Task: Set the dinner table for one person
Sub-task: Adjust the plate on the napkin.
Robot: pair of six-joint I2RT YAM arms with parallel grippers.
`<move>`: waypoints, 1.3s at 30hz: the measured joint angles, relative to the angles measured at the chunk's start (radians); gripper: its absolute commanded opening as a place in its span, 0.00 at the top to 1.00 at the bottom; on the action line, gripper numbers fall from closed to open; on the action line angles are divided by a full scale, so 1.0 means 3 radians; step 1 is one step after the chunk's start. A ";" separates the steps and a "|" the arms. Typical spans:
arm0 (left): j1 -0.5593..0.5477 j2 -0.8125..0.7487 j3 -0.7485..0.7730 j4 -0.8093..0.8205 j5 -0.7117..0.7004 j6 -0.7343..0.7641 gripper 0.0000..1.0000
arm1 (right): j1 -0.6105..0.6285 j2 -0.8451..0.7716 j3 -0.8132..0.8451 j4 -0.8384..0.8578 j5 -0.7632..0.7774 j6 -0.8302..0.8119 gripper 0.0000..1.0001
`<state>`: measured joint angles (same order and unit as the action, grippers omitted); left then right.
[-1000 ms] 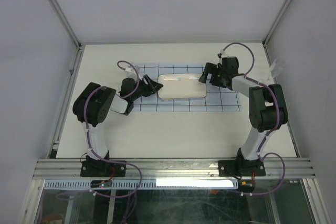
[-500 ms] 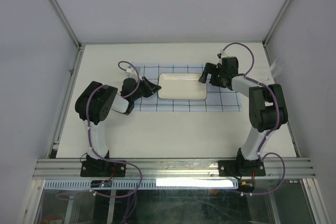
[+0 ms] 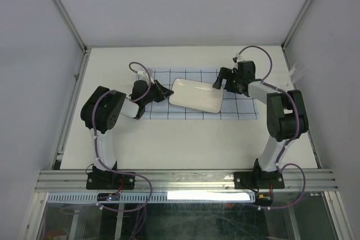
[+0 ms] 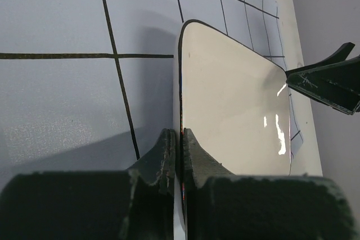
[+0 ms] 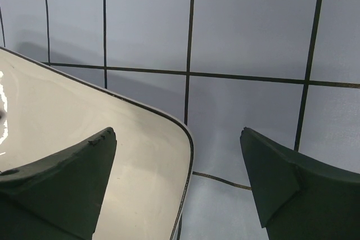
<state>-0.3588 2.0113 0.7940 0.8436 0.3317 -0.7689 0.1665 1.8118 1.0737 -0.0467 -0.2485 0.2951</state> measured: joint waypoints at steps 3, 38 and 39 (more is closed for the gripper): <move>0.0001 0.0000 0.0003 -0.0018 0.0000 0.0010 1.00 | 0.0000 0.0000 0.0000 -0.0001 -0.0005 -0.0004 0.06; 0.0004 0.0008 0.0056 -0.0076 -0.0043 0.0065 0.94 | 0.0224 -0.0043 -0.0092 -0.0333 0.0342 0.0158 0.84; 0.0004 0.0009 0.0056 -0.0078 -0.0045 0.0065 0.94 | 0.0219 -0.0043 -0.0076 -0.0347 0.0340 0.0168 0.89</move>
<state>-0.3576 2.0140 0.8108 0.8204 0.3183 -0.7494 0.2321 1.7988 1.0508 -0.1509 -0.1467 0.3454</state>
